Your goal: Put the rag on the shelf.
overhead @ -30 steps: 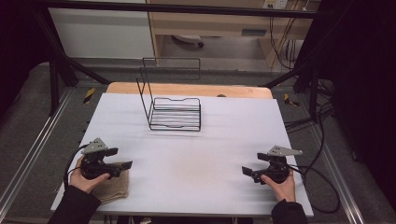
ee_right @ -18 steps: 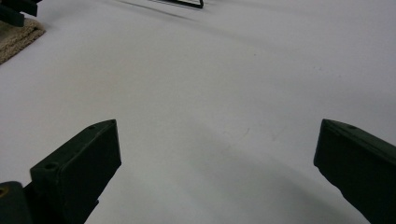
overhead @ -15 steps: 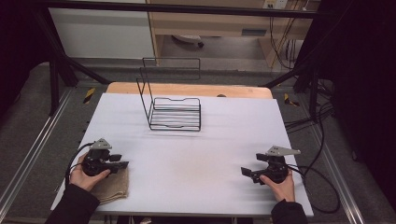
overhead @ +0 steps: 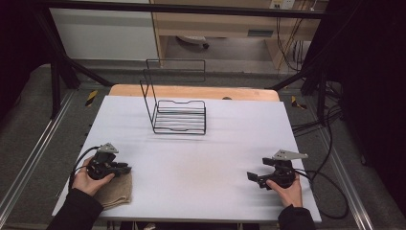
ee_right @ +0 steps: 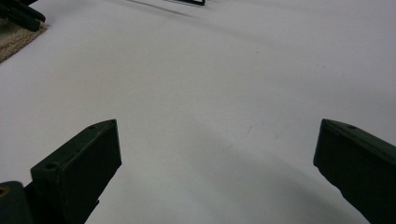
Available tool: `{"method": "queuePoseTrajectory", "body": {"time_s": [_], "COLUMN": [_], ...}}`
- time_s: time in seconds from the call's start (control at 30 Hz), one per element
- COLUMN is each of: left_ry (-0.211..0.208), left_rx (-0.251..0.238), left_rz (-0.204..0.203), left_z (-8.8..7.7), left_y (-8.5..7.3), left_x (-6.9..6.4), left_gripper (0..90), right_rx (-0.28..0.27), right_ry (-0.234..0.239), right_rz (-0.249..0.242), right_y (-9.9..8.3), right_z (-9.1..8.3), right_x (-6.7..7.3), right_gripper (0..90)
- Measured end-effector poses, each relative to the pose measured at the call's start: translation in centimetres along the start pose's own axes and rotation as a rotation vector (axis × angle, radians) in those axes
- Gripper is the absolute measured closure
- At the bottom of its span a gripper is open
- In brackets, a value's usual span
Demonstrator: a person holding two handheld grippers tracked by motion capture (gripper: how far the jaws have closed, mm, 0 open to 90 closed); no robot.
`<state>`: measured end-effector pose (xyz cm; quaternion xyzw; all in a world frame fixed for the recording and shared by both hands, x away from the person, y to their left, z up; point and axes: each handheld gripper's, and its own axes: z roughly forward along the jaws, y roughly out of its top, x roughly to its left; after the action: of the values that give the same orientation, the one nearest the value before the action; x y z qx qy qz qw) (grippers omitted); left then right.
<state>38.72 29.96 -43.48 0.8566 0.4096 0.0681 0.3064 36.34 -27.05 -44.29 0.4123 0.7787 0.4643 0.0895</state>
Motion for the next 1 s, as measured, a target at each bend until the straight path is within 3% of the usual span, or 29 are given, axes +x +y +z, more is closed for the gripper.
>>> {"method": "queuePoseTrajectory", "body": {"time_s": [0.2, 0.5, 0.73, 1.0], "left_ry": [0.015, -0.009, -0.001, 0.060], "left_rx": [-0.003, -0.137, -0.181, -0.164], "left_rz": [0.010, -0.034, -0.067, -0.137], "left_z": [-0.4, -1.7, -0.8, 1.8], "left_y": [0.1, 0.8, 2.2, 3.5], "left_x": [-0.2, -0.2, -0.5, -0.1], "left_gripper": [82.9, 84.6, 84.7, 84.5], "right_rx": [-0.001, -0.003, -0.002, -0.008], "right_ry": [0.001, -0.001, -0.005, -0.013], "right_rz": [-0.001, 0.002, 0.007, -0.009], "right_y": [0.0, 0.1, 0.1, 0.3], "right_z": [0.0, 0.0, 0.0, 0.4], "right_x": [0.0, 0.0, 0.0, 0.2], "right_gripper": [1.2, 1.3, 1.4, 1.6]}}
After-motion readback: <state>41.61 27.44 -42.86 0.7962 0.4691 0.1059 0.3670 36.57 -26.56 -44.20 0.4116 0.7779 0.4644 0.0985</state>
